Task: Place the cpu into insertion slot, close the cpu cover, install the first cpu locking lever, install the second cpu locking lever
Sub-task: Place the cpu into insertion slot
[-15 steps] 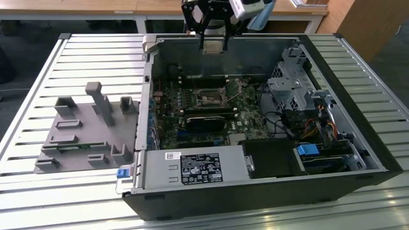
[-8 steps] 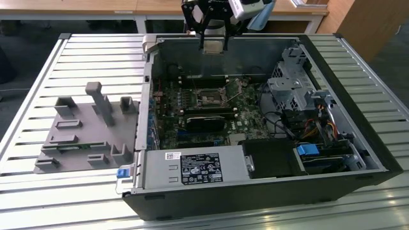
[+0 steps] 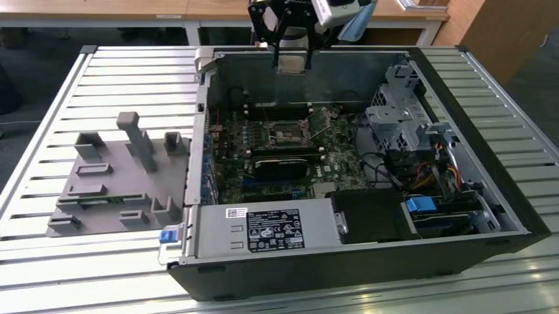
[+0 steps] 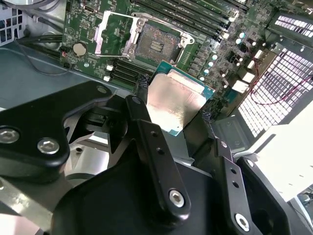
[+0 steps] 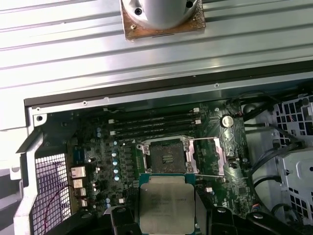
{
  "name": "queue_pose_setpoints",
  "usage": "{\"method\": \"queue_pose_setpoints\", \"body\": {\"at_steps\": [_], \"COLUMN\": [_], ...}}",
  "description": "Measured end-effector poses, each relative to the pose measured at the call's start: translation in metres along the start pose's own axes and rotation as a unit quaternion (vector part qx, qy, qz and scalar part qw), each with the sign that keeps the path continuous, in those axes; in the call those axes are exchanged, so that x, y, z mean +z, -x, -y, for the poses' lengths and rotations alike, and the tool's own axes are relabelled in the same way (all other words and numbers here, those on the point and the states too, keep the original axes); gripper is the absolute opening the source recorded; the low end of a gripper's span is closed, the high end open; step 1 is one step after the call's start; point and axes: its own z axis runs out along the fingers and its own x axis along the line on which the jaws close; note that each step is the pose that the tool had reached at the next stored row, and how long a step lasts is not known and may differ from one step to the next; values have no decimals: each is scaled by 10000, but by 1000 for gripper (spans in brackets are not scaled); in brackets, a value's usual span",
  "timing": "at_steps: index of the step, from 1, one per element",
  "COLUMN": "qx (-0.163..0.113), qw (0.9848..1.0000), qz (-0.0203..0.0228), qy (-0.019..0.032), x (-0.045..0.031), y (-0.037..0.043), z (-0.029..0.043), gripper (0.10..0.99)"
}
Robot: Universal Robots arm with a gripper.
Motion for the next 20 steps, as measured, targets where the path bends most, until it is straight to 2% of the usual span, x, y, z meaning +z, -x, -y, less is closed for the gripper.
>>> {"method": "queue_pose_setpoints", "body": {"at_steps": [20], "qx": [193], "qw": [9998], "qz": [17], "qy": [4], "x": [0], "y": [0], "z": [0], "gripper": [541]}}
